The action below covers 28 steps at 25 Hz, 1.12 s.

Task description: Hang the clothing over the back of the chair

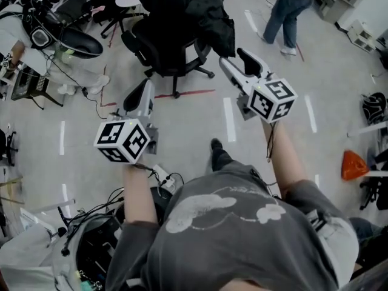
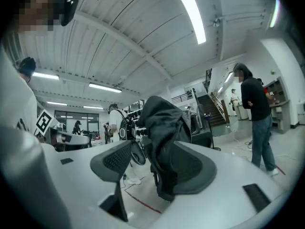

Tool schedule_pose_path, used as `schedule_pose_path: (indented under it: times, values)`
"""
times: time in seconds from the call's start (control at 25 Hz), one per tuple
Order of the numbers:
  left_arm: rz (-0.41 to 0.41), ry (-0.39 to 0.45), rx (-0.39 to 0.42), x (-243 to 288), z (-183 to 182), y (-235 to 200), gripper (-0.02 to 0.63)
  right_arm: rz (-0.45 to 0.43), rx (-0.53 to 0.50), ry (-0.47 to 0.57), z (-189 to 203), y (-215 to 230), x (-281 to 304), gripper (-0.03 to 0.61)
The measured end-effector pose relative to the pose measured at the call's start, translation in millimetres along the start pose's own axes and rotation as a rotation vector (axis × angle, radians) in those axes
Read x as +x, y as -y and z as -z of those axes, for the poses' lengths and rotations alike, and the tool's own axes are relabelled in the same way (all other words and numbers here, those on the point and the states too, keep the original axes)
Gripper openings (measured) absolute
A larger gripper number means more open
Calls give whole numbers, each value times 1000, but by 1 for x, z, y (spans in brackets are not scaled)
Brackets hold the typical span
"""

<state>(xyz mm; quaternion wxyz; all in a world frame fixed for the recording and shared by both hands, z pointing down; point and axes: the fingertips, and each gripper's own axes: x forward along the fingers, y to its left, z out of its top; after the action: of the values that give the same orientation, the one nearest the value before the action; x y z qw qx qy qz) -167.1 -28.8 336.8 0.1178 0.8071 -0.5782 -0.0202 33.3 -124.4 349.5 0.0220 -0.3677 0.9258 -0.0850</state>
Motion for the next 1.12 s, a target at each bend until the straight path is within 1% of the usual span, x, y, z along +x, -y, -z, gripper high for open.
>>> schedule_pose_path:
  times: [0.04,0.28,0.36,0.52,0.6,0.68,0.72,0.88,1.12]
  values:
    - [1,0,1,-3,0,3,3,-1,12,2,2,-1,-6,249]
    - [10,2,6,-10,5,7,3,29,28,-14,17,7,-25,249]
    - [14,0,8,-13,6,11,3,38,31,-14,17,7,-31,236]
    - [12,-6,0,-17,11,11,3,70,37,-20,21,9,-37,177]
    - [5,-7,-3,-19,16,11,3,93,36,-16,25,12,-41,105]
    - [-2,-10,-3,-22,22,12,3,112,40,-5,27,14,-46,19]
    - [-4,-12,-3,-24,24,12,3,115,45,0,27,13,-49,-6]
    - [-2,-19,-6,-31,28,15,3,88,63,7,24,2,-55,-11]
    - [4,-36,-10,-49,40,30,3,100,23,-37,30,-12,-72,-11]
